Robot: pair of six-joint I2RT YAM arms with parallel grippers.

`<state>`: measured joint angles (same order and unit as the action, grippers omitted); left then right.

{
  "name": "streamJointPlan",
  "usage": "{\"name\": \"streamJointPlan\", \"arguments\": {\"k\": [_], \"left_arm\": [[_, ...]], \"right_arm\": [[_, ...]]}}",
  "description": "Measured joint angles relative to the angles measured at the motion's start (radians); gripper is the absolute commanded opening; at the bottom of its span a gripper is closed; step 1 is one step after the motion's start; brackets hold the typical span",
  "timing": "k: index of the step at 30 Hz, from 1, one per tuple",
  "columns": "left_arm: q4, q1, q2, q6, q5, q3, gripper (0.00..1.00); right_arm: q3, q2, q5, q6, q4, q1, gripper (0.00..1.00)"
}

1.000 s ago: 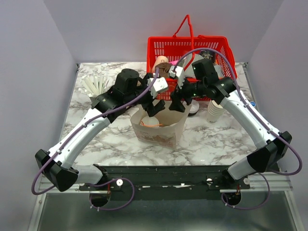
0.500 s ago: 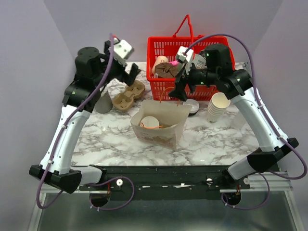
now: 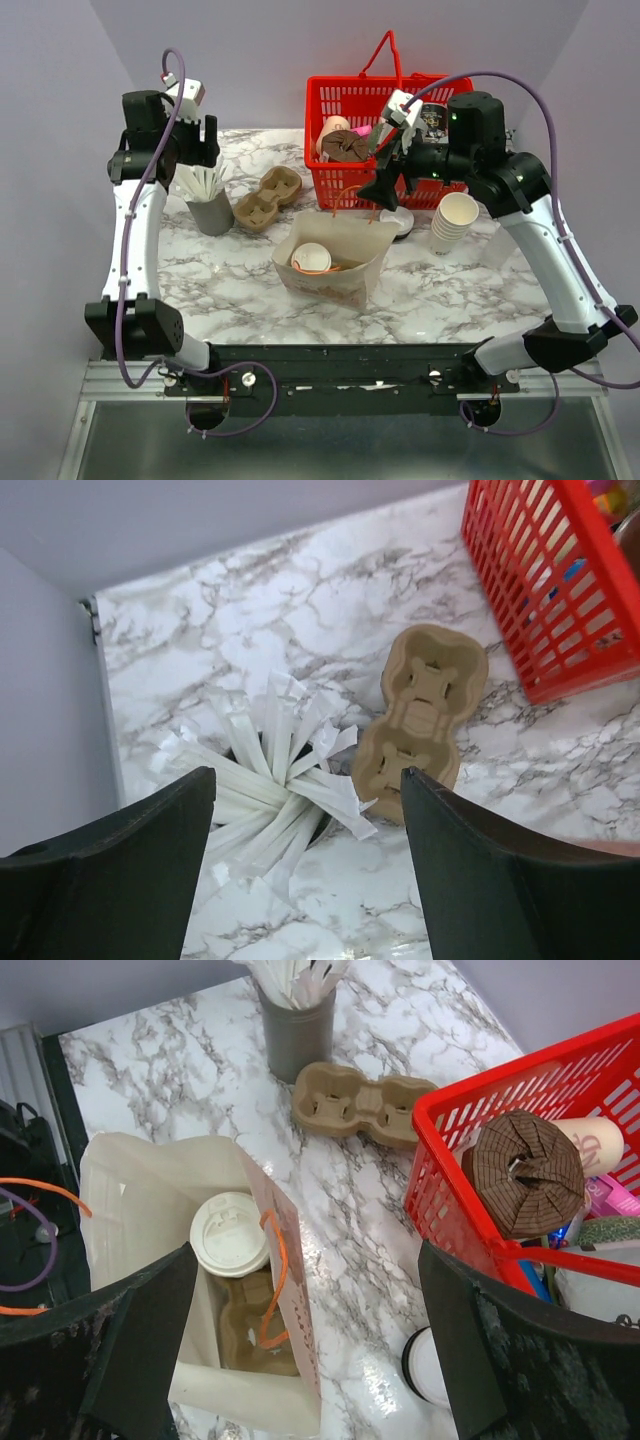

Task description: Pack the takeout coffee

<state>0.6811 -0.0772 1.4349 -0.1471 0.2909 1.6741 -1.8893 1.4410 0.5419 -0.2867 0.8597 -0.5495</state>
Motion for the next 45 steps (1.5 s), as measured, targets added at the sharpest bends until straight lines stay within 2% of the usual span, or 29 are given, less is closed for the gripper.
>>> {"name": "streamJointPlan", "arguments": {"k": [4,10,16,20,28,32,37,38,39,45], "left_arm": [[0.010,-0.005,0.092,0.023,-0.005,-0.001,0.80],[0.011,-0.005,0.164,0.049,-0.003,0.004,0.70],[0.028,0.001,0.238,0.051,-0.004,0.063,0.66],[0.046,0.005,0.246,0.051,-0.005,0.064,0.60],[0.065,0.014,0.248,0.046,-0.007,0.057,0.56],[0.070,0.014,0.248,0.042,-0.011,0.033,0.47],[0.077,0.014,0.249,0.039,-0.015,0.030,0.42],[0.077,0.014,0.250,0.039,-0.015,0.032,0.35],[0.078,0.014,0.253,0.038,-0.015,0.037,0.33],[0.086,0.014,0.272,0.021,-0.016,0.065,0.29]], "right_arm": [[0.037,-0.026,-0.026,0.001,-0.004,0.000,1.00],[0.066,-0.031,-0.050,0.001,-0.006,0.000,1.00],[0.096,-0.043,-0.066,0.001,-0.006,0.000,1.00],[0.109,-0.055,-0.079,-0.001,-0.006,0.000,1.00],[0.113,-0.061,-0.086,-0.002,-0.006,0.000,1.00],[0.114,-0.061,-0.085,-0.002,-0.006,0.000,1.00],[0.114,-0.061,-0.085,-0.002,-0.007,0.002,1.00],[0.114,-0.061,-0.085,-0.002,-0.007,0.002,1.00],[0.114,-0.061,-0.085,-0.002,-0.007,0.002,1.00],[0.121,-0.061,-0.085,-0.002,-0.011,0.002,1.00]]}}
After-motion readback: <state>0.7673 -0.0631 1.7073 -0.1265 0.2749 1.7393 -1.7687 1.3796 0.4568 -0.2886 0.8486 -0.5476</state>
